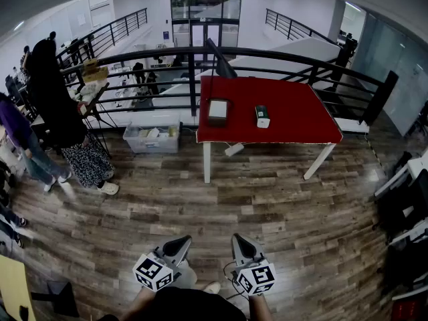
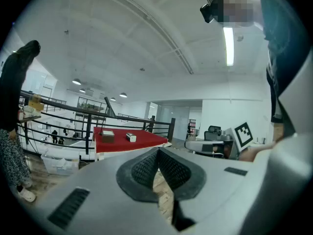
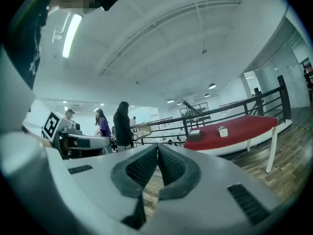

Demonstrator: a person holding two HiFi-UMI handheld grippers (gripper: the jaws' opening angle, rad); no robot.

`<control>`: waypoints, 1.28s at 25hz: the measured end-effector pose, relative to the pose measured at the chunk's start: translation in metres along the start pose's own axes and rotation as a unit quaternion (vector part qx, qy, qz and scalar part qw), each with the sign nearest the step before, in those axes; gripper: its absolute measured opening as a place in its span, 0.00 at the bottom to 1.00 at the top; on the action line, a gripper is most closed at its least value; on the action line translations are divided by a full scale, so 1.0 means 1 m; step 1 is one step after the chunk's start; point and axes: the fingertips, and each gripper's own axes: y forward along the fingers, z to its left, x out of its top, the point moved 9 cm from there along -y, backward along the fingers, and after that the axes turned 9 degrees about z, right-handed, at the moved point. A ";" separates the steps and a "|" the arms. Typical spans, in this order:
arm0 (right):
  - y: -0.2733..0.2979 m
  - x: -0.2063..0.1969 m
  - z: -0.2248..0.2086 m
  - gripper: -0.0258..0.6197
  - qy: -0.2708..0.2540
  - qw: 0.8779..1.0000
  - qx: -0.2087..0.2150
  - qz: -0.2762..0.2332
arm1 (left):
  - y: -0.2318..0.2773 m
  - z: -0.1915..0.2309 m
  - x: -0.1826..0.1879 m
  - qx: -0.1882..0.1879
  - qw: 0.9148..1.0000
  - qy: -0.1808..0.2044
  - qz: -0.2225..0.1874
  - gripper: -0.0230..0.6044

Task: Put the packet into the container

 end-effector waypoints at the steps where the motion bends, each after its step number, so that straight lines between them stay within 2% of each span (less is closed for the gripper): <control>1: 0.006 0.004 -0.001 0.07 -0.002 1.000 0.001 -0.002 | 0.003 0.006 0.003 0.000 1.000 -0.001 0.001 0.05; 11: 0.076 0.025 -0.032 0.07 -0.006 1.000 -0.011 0.001 | 0.061 0.072 0.023 -0.021 1.000 0.002 -0.004 0.05; 16: 0.128 0.055 -0.047 0.07 -0.013 1.000 -0.023 -0.007 | 0.094 0.123 0.061 -0.049 0.999 0.004 -0.025 0.05; 22: 0.191 0.093 -0.062 0.07 -0.022 0.999 -0.046 -0.017 | 0.127 0.185 0.093 -0.062 0.997 0.013 -0.034 0.05; 32: 0.281 0.104 -0.063 0.07 -0.015 0.997 -0.070 -0.001 | 0.147 0.279 0.095 -0.057 0.998 -0.005 -0.019 0.05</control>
